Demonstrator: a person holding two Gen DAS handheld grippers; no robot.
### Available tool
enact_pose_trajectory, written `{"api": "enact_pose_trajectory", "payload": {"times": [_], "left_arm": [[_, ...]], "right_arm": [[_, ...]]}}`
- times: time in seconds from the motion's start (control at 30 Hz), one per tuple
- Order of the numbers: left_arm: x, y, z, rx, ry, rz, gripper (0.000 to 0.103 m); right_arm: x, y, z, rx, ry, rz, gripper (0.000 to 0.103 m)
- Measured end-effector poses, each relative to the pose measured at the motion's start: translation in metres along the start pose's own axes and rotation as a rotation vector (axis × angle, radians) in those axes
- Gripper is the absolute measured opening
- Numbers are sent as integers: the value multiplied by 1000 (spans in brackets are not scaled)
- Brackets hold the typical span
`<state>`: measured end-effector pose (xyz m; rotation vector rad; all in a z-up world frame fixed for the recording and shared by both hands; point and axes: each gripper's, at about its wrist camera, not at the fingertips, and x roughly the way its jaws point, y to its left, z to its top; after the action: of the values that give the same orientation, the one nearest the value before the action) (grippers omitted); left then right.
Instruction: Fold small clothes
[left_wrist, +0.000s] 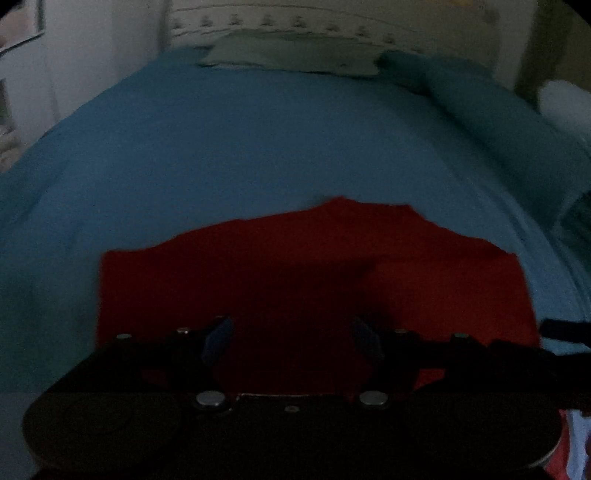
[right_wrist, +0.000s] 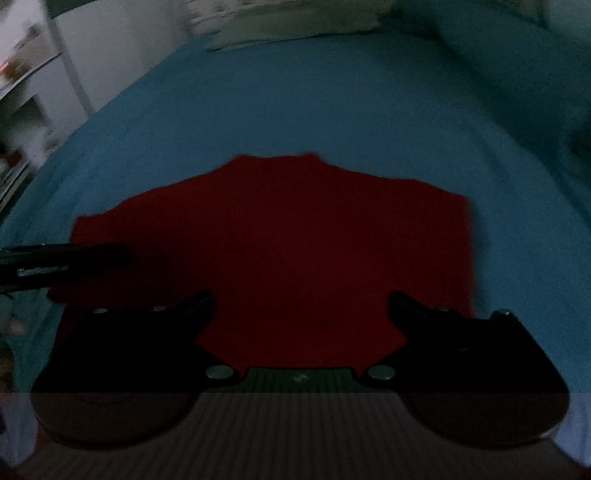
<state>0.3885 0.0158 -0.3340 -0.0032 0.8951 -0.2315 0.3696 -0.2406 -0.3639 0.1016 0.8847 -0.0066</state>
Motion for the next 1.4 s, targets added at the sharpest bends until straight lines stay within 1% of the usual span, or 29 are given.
{"api": "enact_pose_trajectory", "payload": {"times": [0.03, 0.1, 0.13, 0.17, 0.2, 0.23, 0.27, 0.3, 0.33, 0.37, 0.47, 0.57, 0.6, 0.63, 0.67, 0.7, 0.77, 0.83, 0.9, 0.97, 1.03, 1.1, 1.13, 1.17, 1.2, 1.27, 1.4], "left_arm": [[-2, 9, -1, -14, 2, 7, 76], [-4, 27, -6, -33, 8, 22, 76], [-2, 33, -8, -38, 17, 31, 76], [1, 39, -11, -44, 27, 41, 76], [3, 43, -14, -51, 34, 45, 76], [5, 47, -16, -59, 37, 45, 76], [6, 49, -17, -67, 38, 42, 76], [7, 51, -17, -73, 38, 41, 76], [5, 52, -18, -80, 35, 39, 76], [5, 52, -18, -87, 32, 35, 76], [4, 54, -13, -110, 27, 5, 76], [7, 58, -11, -125, 31, -30, 76], [10, 58, -9, -125, 35, -39, 76], [10, 60, -8, -123, 37, -44, 76], [10, 60, -9, -119, 40, -48, 76], [12, 60, -8, -116, 42, -51, 76], [15, 60, -6, -113, 47, -59, 76], [16, 60, -7, -111, 53, -67, 76], [21, 58, -6, -108, 64, -74, 76], [24, 57, -5, -105, 72, -79, 76], [25, 55, -5, -105, 75, -86, 76], [25, 54, -5, -106, 75, -90, 76], [26, 53, -4, -106, 74, -93, 76], [27, 53, -5, -106, 75, -95, 76], [28, 52, -5, -107, 77, -96, 76], [28, 52, -7, -111, 82, -100, 76], [24, 52, -8, -116, 82, -106, 76]], "right_arm": [[7, 12, 4, -36, -2, 18, 103], [24, 36, 13, -102, -15, 42, 97], [34, 46, 17, -132, -27, 49, 91], [44, 55, 20, -157, -37, 48, 87], [56, 63, 25, -181, -42, 42, 86], [68, 69, 28, -200, -36, 40, 80], [80, 73, 30, -221, -13, 50, 63], [90, 76, 32, -237, 17, 59, 48], [96, 75, 33, -238, 36, 58, 23], [97, 71, 34, -223, 40, 46, 25], [86, 50, 32, -153, 7, -4, 25], [78, 28, 23, -62, 23, -2, 28], [79, 22, 19, -37, 36, 1, 32], [80, 16, 15, -11, 45, 9, 38], [80, 13, 10, 19, 53, 18, 49], [82, 7, 8, 52, 54, 37, 55], [78, 2, 0, 120, 38, 81, 80], [75, 2, -1, 176, 22, 115, 89], [74, 6, -3, 212, 16, 125, 89], [76, 6, -2, 253, 15, 102, 88], [80, 4, 0, 329, 12, 70, 85], [83, -2, 1, 421, 10, 30, 72], [82, -3, 1, 438, 13, -1, 59], [81, -2, 1, 439, 17, -33, 49], [80, -2, 0, 439, 19, -58, 46], [76, -3, -5, 458, 18, -72, 46], [69, -6, -12, 492, 13, -50, 46]]}}
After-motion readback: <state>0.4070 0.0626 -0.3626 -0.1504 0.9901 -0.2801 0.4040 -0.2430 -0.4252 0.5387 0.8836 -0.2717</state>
